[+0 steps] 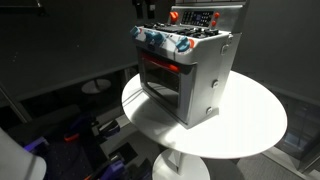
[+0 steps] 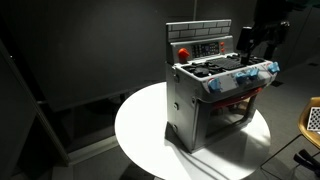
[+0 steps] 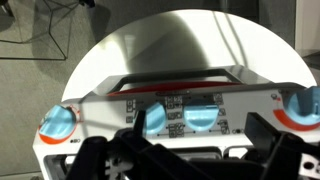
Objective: Push the top right button on the toy stove
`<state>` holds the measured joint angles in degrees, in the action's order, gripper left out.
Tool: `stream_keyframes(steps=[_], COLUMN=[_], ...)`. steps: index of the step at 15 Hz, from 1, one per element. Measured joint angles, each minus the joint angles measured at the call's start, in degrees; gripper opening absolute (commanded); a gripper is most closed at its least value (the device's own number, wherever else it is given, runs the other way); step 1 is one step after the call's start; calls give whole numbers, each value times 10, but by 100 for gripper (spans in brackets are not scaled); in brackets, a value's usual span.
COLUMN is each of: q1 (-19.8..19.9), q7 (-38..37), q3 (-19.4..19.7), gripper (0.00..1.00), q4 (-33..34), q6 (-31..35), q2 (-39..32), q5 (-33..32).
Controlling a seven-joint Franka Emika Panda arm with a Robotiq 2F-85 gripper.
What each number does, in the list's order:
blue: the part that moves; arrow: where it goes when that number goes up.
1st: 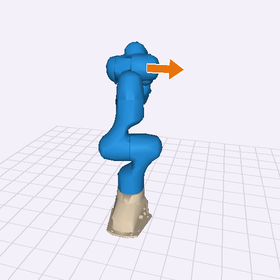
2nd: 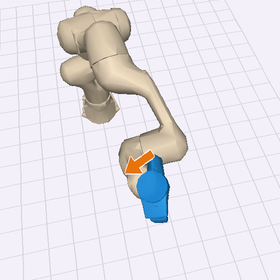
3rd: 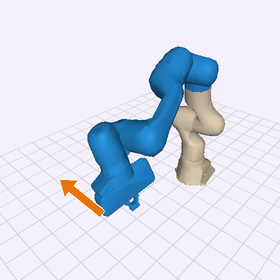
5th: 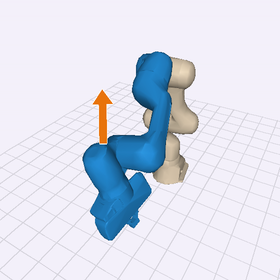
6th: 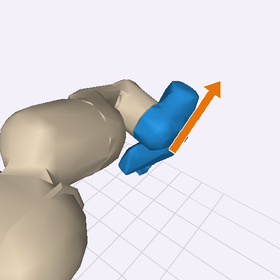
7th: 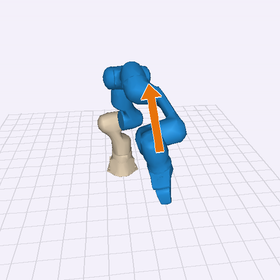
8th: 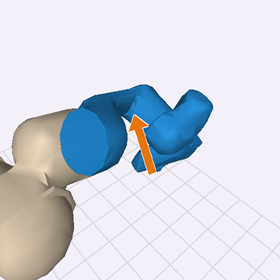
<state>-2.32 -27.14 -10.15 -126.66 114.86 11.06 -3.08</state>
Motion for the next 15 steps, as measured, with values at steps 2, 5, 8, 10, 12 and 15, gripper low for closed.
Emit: stream_keyframes(steps=[2, 5, 8, 10, 12, 15], q1=[6, 12, 15, 15, 15, 15], q7=[-12, -40, -78, -107, -140, -182], q3=[6, 17, 28, 36, 45, 62], gripper=[100, 100, 100, 100, 100, 100], q4=[19, 46, 74, 89, 100, 111], q6=[19, 52, 87, 108, 130, 158], q2=[-15, -43, -73, -91, -106, -123], q5=[-15, -43, -74, -96, -124, -161])
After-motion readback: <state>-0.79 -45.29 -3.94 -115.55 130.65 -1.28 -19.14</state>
